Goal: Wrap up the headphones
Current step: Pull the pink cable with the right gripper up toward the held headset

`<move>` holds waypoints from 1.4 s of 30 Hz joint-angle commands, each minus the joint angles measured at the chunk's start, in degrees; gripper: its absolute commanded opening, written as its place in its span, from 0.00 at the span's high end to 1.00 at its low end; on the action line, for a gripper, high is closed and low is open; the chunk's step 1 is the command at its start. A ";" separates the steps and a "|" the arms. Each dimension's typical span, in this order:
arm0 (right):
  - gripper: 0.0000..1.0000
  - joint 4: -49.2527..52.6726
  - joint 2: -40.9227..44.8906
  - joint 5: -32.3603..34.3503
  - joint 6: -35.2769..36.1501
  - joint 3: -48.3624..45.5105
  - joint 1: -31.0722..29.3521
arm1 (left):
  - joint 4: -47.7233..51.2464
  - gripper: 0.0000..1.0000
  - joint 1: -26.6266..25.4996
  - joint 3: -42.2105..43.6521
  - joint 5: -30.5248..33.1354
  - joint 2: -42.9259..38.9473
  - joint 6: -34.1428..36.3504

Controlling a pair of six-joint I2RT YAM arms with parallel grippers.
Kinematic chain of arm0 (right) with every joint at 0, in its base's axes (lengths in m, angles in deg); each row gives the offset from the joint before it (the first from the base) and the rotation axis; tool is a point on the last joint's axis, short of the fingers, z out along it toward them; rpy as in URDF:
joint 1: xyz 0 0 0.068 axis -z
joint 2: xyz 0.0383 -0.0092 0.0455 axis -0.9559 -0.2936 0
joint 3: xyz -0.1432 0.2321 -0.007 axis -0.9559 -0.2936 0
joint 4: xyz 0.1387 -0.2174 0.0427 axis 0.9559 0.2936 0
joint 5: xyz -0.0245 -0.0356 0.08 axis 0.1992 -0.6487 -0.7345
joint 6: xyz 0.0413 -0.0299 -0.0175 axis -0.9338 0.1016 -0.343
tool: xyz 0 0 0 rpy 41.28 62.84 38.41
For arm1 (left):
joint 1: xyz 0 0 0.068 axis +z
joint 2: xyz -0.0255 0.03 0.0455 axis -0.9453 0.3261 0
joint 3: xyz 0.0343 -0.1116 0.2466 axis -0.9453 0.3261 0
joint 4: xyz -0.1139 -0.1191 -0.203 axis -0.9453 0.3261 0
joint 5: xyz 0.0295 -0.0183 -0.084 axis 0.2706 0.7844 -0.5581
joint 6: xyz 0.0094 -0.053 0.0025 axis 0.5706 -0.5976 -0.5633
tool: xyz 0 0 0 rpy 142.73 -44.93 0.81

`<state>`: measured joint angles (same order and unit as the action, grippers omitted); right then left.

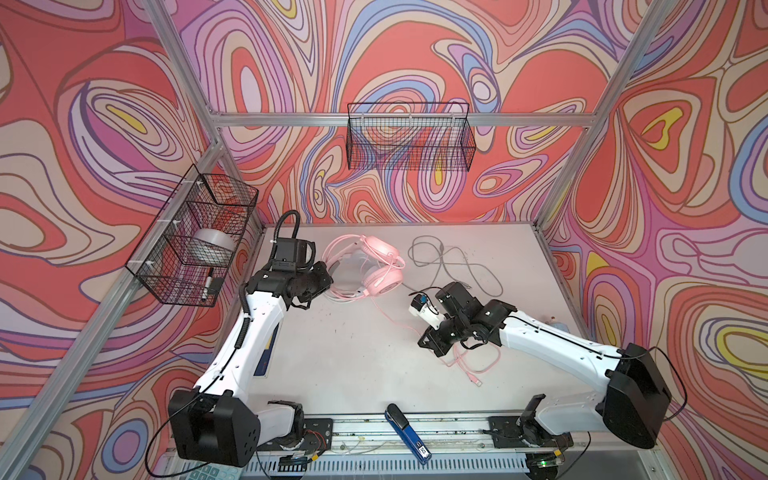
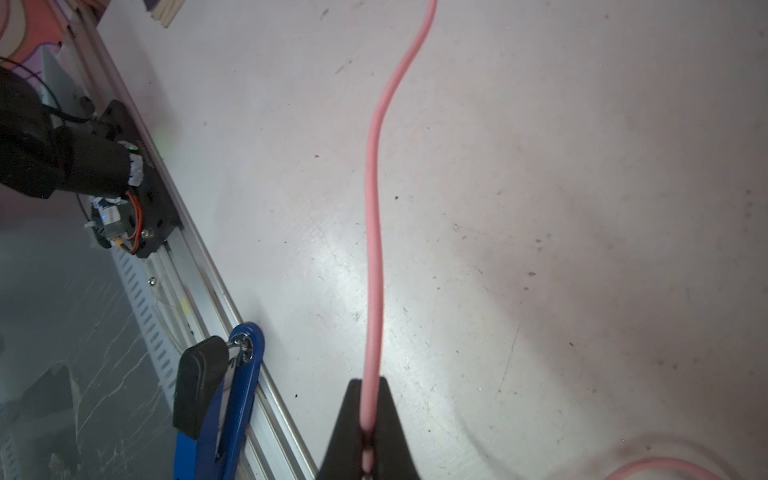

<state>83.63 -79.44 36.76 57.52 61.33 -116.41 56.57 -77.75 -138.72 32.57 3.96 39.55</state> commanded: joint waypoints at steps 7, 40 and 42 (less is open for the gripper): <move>1.00 10.40 -1.15 -6.50 13.17 11.97 -3.51 | 0.13 1.00 0.28 1.77 3.45 1.10 -1.87; 1.00 22.44 -17.98 -9.51 22.87 43.93 -4.88 | 7.84 1.00 -5.07 0.65 16.21 7.11 4.84; 1.00 23.58 -19.12 -7.69 23.50 45.70 -4.51 | 8.10 1.00 -5.42 0.47 16.28 7.54 5.44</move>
<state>104.94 -97.58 26.40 79.53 104.24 -121.03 64.03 -82.74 -135.83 48.63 11.37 44.10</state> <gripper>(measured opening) 0.058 0.074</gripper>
